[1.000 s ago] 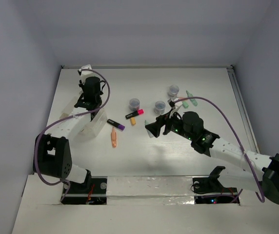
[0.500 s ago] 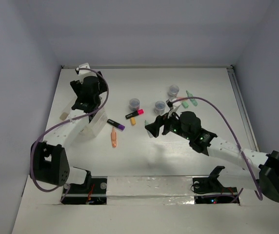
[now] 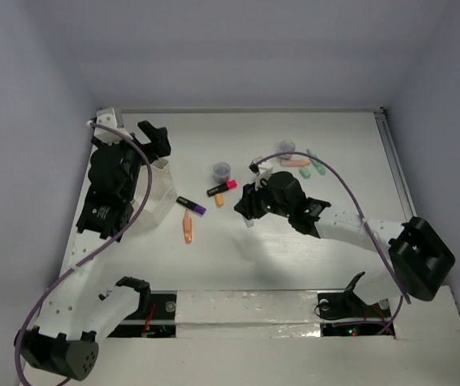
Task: Sort the stationery into containers
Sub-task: Place the stationery in the storage box, then pick up the pen from the center of the board.
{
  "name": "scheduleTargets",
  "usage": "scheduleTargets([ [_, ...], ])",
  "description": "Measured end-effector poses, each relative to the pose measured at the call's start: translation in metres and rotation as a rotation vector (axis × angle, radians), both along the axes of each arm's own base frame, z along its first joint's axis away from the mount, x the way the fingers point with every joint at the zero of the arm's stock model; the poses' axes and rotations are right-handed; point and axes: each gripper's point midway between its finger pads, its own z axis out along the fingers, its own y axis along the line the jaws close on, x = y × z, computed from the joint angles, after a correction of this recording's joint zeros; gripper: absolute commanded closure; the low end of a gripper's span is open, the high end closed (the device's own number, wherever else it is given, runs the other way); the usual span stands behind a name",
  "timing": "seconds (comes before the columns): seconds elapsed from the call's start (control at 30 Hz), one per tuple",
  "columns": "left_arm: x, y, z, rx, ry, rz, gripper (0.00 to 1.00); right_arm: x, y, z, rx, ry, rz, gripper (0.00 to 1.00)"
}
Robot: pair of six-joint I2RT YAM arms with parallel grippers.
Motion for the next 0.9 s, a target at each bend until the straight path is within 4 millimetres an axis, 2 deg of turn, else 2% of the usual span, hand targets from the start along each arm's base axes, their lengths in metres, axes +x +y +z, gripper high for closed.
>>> scheduleTargets([
  [0.1,-0.023,-0.009,-0.009,-0.012,0.001,-0.082,0.06,0.006,0.012,-0.007,-0.025,0.028,0.013,0.56],
  [0.2,-0.043,-0.018,-0.029,-0.016,0.023,-0.156,0.04,0.007,0.034,-0.020,-0.068,0.062,0.040,0.54],
  [0.3,-0.060,-0.021,-0.047,-0.014,0.043,-0.199,0.01,0.006,0.058,-0.033,-0.112,0.084,0.063,0.47],
  [0.4,-0.073,-0.020,-0.057,-0.014,0.038,-0.211,0.01,0.009,0.077,-0.045,-0.156,0.096,0.072,0.41],
  [0.5,-0.082,-0.018,-0.055,-0.018,0.017,-0.213,0.01,0.019,0.092,-0.052,-0.197,0.092,0.081,0.36],
  [0.63,-0.090,-0.017,-0.045,-0.023,-0.022,-0.215,0.01,0.039,0.112,-0.055,-0.247,0.060,0.115,0.36],
  [0.77,-0.092,-0.017,-0.046,-0.020,-0.019,-0.212,0.01,0.058,0.134,-0.060,-0.293,0.024,0.168,0.36],
  [0.9,-0.092,-0.015,-0.049,-0.014,-0.009,-0.195,0.01,0.068,0.144,-0.075,-0.351,0.016,0.201,0.37],
])
